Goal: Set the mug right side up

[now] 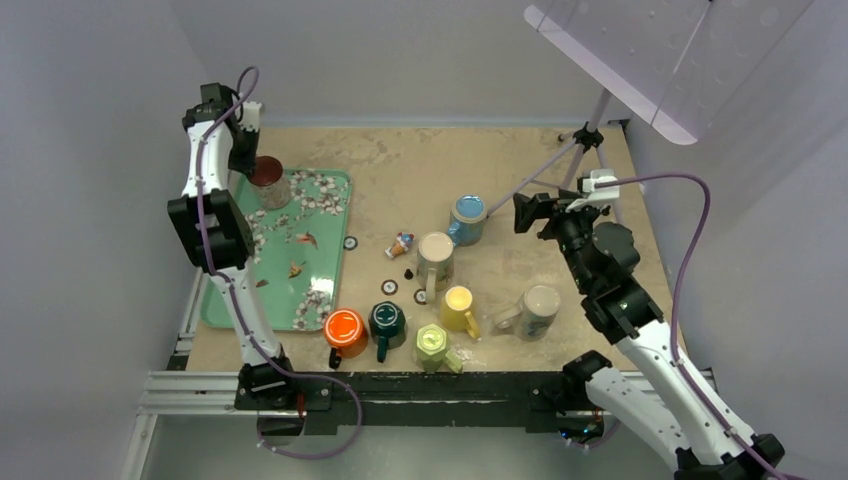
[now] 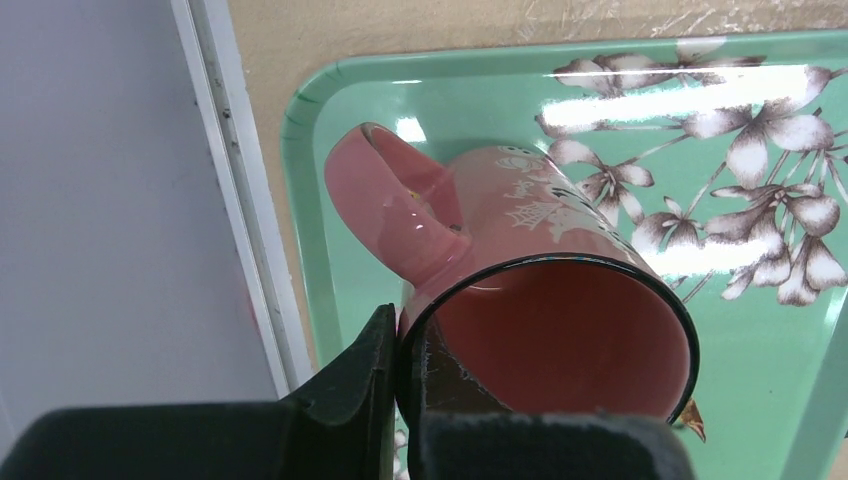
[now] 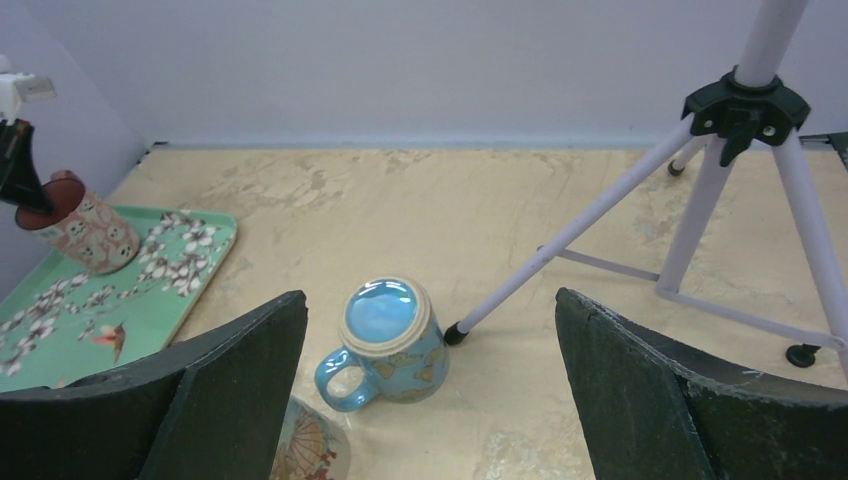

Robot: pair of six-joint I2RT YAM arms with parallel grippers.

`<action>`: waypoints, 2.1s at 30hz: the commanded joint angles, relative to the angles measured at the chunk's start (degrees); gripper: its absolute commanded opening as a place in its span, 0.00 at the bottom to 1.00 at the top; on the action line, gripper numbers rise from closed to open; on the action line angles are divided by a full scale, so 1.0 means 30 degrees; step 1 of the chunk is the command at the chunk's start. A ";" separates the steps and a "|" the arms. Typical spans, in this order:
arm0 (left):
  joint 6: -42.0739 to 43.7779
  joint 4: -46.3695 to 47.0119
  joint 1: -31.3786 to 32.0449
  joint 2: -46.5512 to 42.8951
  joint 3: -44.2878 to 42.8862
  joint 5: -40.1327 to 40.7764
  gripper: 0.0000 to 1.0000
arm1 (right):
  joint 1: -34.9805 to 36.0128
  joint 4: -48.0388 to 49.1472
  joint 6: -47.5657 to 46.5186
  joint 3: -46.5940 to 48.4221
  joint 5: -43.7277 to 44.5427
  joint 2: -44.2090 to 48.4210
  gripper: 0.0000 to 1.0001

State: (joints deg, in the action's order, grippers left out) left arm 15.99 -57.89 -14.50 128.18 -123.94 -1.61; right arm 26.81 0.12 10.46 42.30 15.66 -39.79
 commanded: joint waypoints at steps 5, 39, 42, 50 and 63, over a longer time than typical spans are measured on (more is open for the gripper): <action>-0.0992 -0.0067 -0.0464 0.1087 -0.1256 -0.0619 0.13 | 0.2544 -0.3289 0.1192 0.2262 0.0591 -0.2459 0.98; 1.2384 -1.0992 0.8688 -2.1493 1.8235 -1.0898 0.85 | 0.5462 -0.9213 0.9385 0.9183 0.2875 -1.2859 0.94; 1.2351 -0.9742 1.0247 -2.3436 2.0411 -0.9536 0.85 | 0.5478 -0.8746 0.9554 0.8743 0.2700 -1.2547 0.94; 0.9400 -0.2660 1.4754 -2.4526 2.5667 -0.6455 1.00 | 0.5506 -0.8252 0.9619 0.8544 0.2434 -1.2452 0.94; 0.5932 0.6218 1.5796 -2.1724 2.7734 -0.0136 1.00 | 0.5485 -0.8298 0.9788 0.7350 0.3167 -1.1179 0.94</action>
State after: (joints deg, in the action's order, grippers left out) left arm 37.15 -55.16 33.04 58.52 -40.97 -13.06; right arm 43.44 -26.15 39.53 64.47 23.68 -74.83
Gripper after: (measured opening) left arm 0.999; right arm 0.939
